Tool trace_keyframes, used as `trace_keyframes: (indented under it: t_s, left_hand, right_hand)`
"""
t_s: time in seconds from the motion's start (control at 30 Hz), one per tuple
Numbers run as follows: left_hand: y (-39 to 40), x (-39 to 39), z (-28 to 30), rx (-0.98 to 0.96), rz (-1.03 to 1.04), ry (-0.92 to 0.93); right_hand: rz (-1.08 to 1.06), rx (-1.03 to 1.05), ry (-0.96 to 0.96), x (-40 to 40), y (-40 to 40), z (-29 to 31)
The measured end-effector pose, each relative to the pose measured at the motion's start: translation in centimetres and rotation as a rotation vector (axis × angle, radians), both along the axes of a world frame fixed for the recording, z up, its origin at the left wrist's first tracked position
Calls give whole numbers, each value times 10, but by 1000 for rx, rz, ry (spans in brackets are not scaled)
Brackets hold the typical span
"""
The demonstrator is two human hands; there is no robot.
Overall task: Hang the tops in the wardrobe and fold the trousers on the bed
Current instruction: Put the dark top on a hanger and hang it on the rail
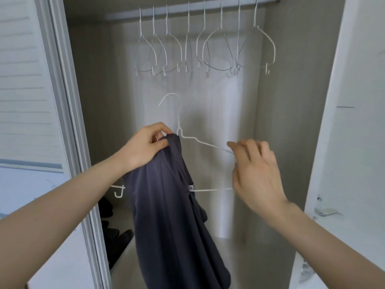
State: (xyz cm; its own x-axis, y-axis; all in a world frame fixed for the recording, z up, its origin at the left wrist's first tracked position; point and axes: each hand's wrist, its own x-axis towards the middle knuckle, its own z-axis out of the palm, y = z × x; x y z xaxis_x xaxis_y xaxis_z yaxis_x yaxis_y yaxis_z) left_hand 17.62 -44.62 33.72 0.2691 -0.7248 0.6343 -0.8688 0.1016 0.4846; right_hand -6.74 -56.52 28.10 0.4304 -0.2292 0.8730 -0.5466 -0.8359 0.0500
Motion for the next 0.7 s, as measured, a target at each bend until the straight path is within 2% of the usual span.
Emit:
trace_keyframes:
  t_s: [0.03, 0.1, 0.2, 0.33, 0.43, 0.5, 0.57, 0.63, 0.7]
  left_hand:
    - [-2, 0, -2, -38, 20, 57]
    - [-4, -4, -2, -116, 35, 169]
    - [-3, -14, 5, -182, -26, 274]
    - [5, -26, 12, -202, -106, 389]
    - [13, -25, 14, -200, -137, 558]
    - [22, -20, 14, -216, -138, 651]
    - [33, -10, 16, -250, -128, 702]
    - [45, 4, 16, -242, -87, 667]
    - [58, 16, 12, -158, 2, 526]
  right_hand:
    - [88, -12, -23, 4, 6, -7]
    - [263, 134, 62, 16, 23, -22]
    - [415, 577, 245, 37, 27, -45]
    - [817, 1068, 140, 58, 21, -48]
    - [880, 1198, 221, 55, 20, -49]
    - [781, 1205, 467, 47, 19, -54]
    - [505, 977, 701, 39, 8, -62]
    - [331, 696, 718, 29, -7, -66]
    - [290, 481, 625, 19, -23, -61]
